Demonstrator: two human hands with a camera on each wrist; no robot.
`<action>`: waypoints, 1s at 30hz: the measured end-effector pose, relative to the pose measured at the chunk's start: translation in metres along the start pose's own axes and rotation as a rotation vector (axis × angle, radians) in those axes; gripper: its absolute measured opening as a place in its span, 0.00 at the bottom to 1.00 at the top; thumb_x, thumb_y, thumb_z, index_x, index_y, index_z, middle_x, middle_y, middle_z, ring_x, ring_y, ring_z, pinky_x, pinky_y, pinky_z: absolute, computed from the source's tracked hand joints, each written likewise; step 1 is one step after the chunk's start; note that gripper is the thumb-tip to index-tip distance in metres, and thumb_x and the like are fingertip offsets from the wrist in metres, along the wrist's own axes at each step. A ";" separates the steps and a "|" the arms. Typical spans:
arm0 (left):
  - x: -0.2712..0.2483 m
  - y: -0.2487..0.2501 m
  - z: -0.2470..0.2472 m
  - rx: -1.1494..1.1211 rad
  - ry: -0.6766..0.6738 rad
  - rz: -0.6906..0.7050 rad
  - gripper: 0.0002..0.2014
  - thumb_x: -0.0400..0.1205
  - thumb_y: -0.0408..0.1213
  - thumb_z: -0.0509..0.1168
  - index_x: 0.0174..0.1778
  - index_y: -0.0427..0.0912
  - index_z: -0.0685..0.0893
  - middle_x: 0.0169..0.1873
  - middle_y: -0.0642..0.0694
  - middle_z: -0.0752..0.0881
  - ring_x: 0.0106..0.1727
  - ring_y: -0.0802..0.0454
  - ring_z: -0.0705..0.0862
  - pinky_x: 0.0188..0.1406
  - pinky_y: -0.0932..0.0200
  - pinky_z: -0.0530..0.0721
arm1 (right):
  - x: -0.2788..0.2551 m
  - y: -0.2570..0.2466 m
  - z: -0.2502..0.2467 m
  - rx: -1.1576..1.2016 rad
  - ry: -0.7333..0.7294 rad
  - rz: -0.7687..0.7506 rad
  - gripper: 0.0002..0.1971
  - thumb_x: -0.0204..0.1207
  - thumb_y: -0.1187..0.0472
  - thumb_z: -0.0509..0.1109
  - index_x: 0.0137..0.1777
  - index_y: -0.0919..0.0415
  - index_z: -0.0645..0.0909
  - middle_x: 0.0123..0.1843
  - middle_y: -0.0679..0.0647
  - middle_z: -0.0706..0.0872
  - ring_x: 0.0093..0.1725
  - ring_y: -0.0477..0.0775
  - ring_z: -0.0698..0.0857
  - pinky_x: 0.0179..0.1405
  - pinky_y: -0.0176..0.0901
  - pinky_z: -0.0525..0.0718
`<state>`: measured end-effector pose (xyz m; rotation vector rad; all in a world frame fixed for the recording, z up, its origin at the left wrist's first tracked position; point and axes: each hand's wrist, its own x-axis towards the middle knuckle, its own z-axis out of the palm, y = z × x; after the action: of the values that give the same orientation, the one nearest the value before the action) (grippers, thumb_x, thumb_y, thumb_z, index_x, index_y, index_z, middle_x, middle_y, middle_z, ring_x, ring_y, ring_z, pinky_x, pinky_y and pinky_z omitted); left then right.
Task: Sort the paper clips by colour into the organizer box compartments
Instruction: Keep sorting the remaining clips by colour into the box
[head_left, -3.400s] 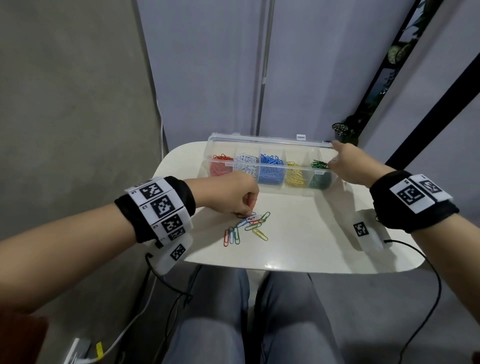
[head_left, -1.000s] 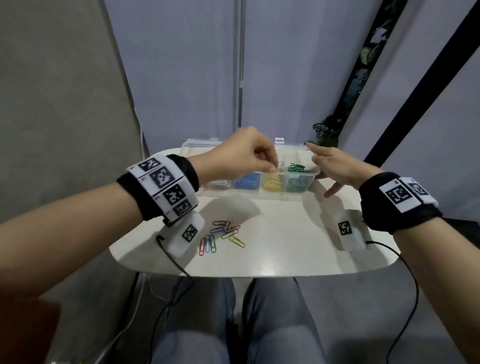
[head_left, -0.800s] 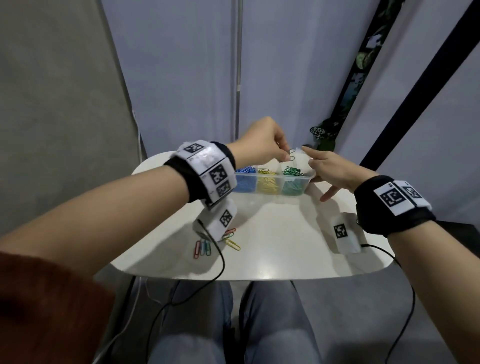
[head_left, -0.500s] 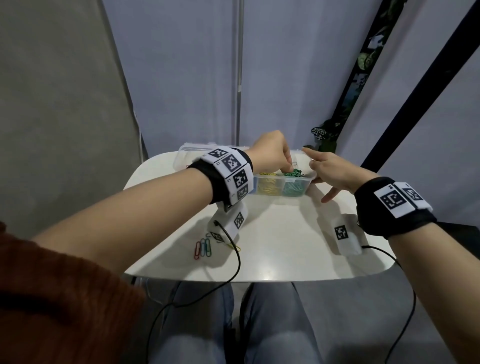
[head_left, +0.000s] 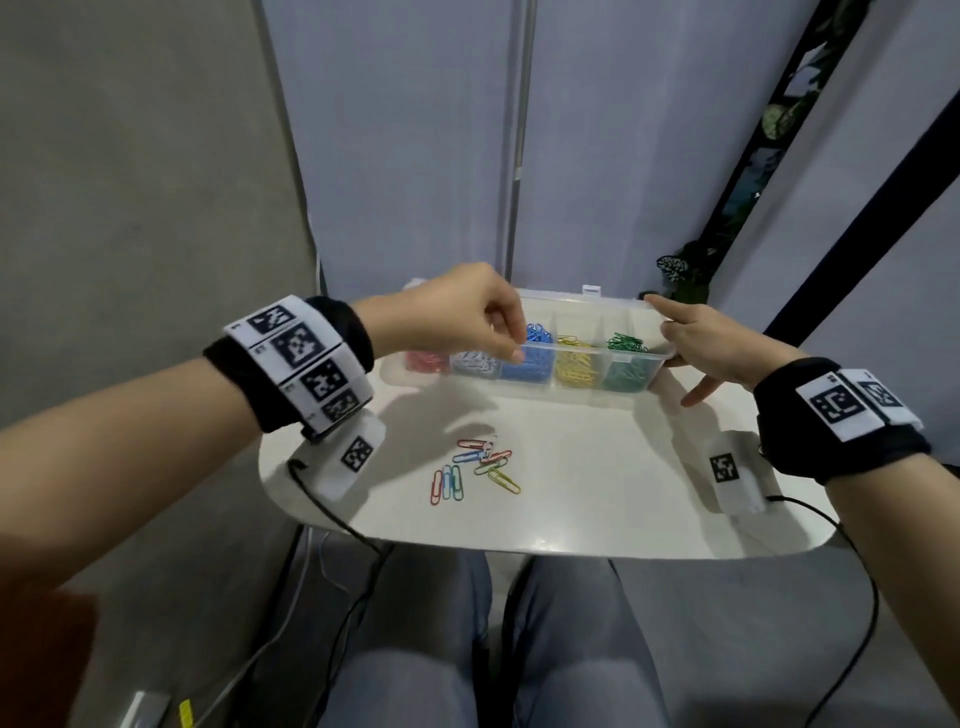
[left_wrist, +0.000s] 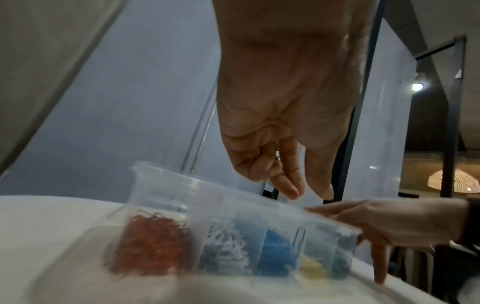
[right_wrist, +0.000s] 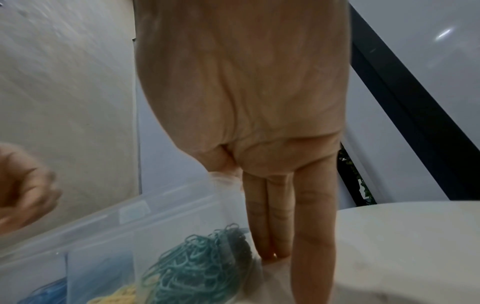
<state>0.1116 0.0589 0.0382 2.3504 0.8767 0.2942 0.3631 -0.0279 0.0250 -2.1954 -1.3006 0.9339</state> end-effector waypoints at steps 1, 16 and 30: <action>-0.008 -0.005 0.003 0.042 -0.047 -0.006 0.08 0.72 0.37 0.79 0.43 0.42 0.88 0.25 0.59 0.82 0.23 0.69 0.76 0.22 0.76 0.69 | 0.000 0.000 0.000 -0.003 0.001 0.000 0.27 0.87 0.64 0.46 0.84 0.45 0.57 0.74 0.56 0.74 0.60 0.58 0.83 0.41 0.69 0.88; -0.028 -0.032 0.052 0.290 -0.244 0.046 0.04 0.75 0.38 0.75 0.40 0.44 0.88 0.34 0.55 0.85 0.36 0.59 0.81 0.32 0.70 0.73 | 0.001 -0.004 0.005 -0.029 0.039 0.024 0.27 0.86 0.67 0.46 0.83 0.48 0.58 0.71 0.60 0.77 0.57 0.59 0.84 0.34 0.65 0.88; -0.022 -0.031 0.054 0.288 -0.246 0.085 0.06 0.74 0.39 0.76 0.43 0.47 0.86 0.38 0.53 0.87 0.39 0.58 0.82 0.38 0.63 0.78 | 0.006 0.001 0.006 -0.152 0.092 -0.014 0.26 0.86 0.65 0.49 0.83 0.49 0.61 0.66 0.68 0.80 0.57 0.73 0.86 0.35 0.58 0.88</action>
<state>0.1006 0.0384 -0.0231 2.6216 0.7408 -0.0954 0.3616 -0.0226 0.0183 -2.3110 -1.3821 0.7406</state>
